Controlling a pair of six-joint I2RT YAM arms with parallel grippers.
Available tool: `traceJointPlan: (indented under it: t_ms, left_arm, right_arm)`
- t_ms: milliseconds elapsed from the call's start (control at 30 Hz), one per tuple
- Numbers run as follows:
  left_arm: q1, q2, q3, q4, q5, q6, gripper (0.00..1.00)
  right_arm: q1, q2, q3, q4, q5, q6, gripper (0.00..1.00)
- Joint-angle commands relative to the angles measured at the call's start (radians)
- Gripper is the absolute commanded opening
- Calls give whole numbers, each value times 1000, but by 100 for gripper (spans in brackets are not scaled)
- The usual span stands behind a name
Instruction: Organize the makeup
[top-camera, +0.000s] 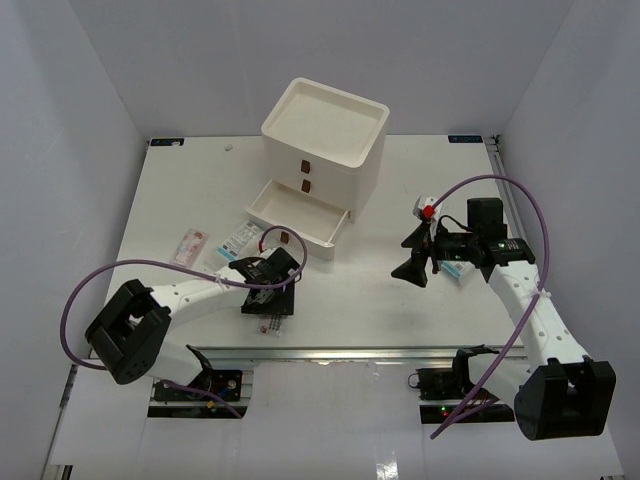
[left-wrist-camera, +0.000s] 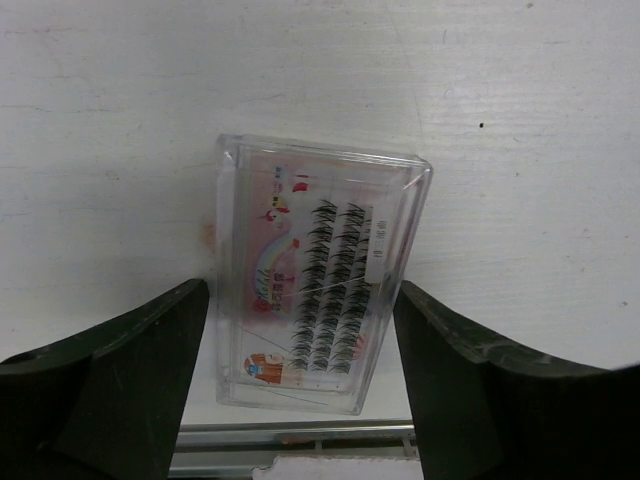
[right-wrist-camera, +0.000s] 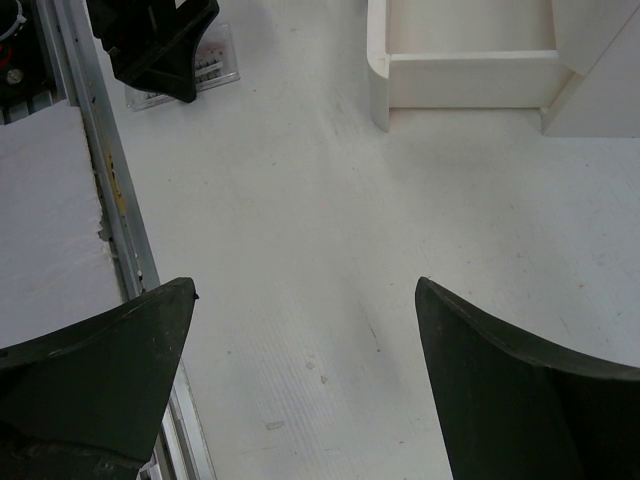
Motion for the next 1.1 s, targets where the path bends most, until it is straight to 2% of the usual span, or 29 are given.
traceJointPlan:
  t_ms: [0, 100, 133, 200, 300, 333, 500, 800, 1067]
  left_arm:
    - [-9, -1, 18, 10, -2, -16, 74]
    - [-11, -38, 25, 16, -7, -35, 57]
    - [-10, -43, 28, 22, -3, -41, 56]
    - [-9, -102, 37, 57, 12, -62, 49]
    - [-9, -193, 59, 144, 19, -126, 30]
    - [-9, -214, 67, 171, 18, -145, 27]
    - [20, -199, 178, 307, -41, -256, 25]
    - [223, 26, 386, 527, -6, -611, 27]
    - [292, 211, 459, 598, 26, -750, 37]
  right_arm:
    - [-8, -13, -11, 26, -29, 5, 97]
    - [-13, -11, -12, 27, -29, 5, 97]
    - [-15, -11, -12, 27, -29, 5, 97]
    - [-17, -9, -13, 28, -29, 6, 97]
    - [-21, -3, -12, 28, -27, 7, 97]
    - [-21, 0, -13, 28, -26, 8, 97]
    - [-26, 8, -15, 31, -23, 9, 97]
    - [-37, 17, -19, 34, -26, 12, 97]
    - [-43, 22, -20, 34, -32, 12, 97]
